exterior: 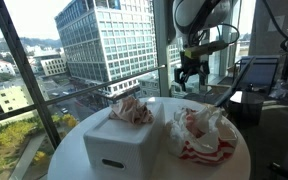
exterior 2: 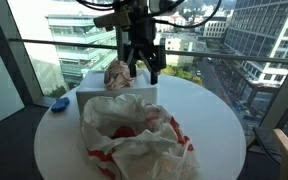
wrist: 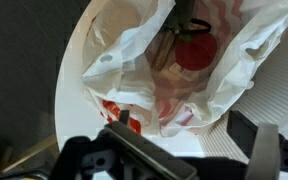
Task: Remove the contents of the plastic bag and put them on the white basket
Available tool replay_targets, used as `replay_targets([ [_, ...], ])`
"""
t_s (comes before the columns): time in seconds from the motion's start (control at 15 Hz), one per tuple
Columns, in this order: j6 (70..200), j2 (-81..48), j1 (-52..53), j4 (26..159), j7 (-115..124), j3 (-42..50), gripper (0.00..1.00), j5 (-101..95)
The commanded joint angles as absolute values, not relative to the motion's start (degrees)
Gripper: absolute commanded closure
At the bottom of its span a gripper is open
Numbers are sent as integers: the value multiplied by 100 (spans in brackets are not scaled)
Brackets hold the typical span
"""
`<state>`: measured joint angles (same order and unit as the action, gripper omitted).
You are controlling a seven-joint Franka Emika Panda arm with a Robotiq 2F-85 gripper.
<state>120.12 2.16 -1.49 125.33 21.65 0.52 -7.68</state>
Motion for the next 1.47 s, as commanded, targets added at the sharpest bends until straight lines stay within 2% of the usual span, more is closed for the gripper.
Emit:
replay_targets([
  [0.0, 12662, -398, -182, 12746, 2232, 113, 0, -703],
  [0.4, 13021, -1248, -31, 12769, 1712, 15, 0, -384],
  [0.8, 13184, -1687, -1, 12859, 892, -302, 0, 813],
  [1.27, 14696, -2244, -11, 13310, 443, -244, 0, 1045],
  [1.4, 14593, -2093, -82, 13449, 352, -345, 0, 1183],
])
